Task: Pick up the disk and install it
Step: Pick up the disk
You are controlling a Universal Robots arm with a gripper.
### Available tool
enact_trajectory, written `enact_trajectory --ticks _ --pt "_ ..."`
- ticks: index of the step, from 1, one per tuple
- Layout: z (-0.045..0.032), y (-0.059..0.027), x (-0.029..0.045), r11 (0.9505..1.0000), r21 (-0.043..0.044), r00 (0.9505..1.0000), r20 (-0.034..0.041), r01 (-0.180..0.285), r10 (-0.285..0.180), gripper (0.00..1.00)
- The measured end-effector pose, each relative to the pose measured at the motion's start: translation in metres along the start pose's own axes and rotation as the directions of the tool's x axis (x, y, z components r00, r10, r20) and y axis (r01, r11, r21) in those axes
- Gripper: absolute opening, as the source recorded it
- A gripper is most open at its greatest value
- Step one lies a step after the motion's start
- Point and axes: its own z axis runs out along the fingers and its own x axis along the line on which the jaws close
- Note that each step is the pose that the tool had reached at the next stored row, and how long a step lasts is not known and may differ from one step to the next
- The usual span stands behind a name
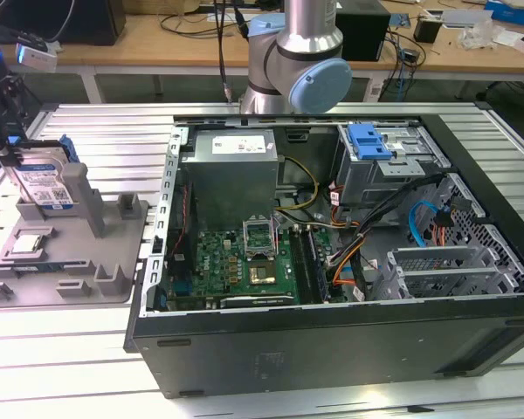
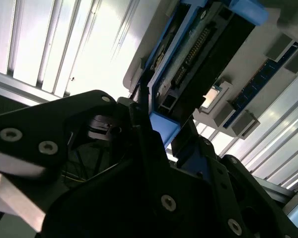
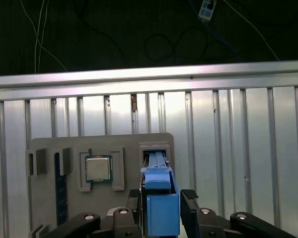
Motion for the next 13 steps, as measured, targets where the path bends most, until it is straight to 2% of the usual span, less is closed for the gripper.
enact_trajectory --ticks 1,2,13 --pt "0.0 0.0 0.0 1.0 0.0 1.0 0.0 0.0 0.0 0.47" --pt "0.0 0.0 0.0 1.0 0.0 1.0 0.0 0.0 0.0 0.4" --pt "0.0021 -0.0001 -0.0001 1.0 0.0 1.0 -0.0008 0.0 0.0 0.4"
